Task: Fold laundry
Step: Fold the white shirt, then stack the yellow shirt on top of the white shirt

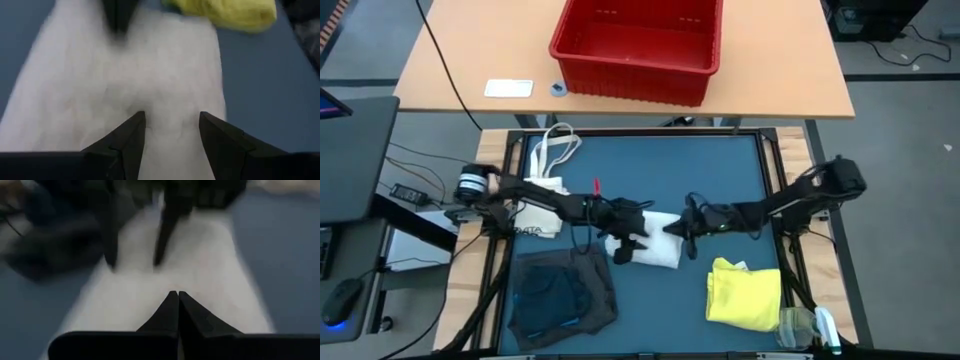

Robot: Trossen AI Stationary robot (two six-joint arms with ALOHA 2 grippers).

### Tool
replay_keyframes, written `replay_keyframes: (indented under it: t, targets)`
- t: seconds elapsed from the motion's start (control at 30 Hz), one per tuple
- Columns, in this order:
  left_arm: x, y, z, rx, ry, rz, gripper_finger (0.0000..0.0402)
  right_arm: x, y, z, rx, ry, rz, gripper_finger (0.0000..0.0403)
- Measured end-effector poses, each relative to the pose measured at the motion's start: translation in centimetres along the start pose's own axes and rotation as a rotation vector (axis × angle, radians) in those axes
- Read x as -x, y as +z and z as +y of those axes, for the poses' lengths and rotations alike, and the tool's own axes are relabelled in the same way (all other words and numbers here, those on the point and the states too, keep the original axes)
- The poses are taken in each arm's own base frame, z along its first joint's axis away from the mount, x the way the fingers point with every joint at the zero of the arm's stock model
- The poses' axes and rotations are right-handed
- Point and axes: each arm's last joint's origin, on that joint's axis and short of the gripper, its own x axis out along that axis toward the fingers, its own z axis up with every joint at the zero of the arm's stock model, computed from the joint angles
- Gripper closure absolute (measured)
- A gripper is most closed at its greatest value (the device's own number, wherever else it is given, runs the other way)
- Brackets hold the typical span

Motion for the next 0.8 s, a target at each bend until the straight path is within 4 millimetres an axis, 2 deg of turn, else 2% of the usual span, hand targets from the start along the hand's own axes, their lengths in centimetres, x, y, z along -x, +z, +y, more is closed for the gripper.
replay_keyframes:
  t: [0.17, 0.33, 0.47, 0.63, 0.8]
  targets:
    - [-2.5, -0.9, 0.7, 0.037, 0.004, -0.014, 0.021, -1.4, -4.4, -0.4, -0.047, -0.003, 0.155, 0.0395]
    - [-3.0, -1.4, 1.5, 0.088, -0.003, 0.021, 0.021, -1.3, -5.8, -0.6, -0.13, 0.033, 0.168, 0.0395]
    - [-1.4, -0.5, 1.1, 0.093, -0.006, -0.004, 0.021, 0.0, -4.3, -0.2, -0.164, 0.079, 0.135, 0.0395]
    - [2.9, 2.3, -0.5, 0.069, 0.013, -0.125, 0.021, 2.4, -0.3, 1.1, -0.231, 0.195, 0.087, 0.0387]
    - [7.0, 4.3, -3.7, 0.034, -0.004, -0.259, 0.021, 6.3, 2.5, 3.8, -0.201, 0.282, 0.338, 0.0361]
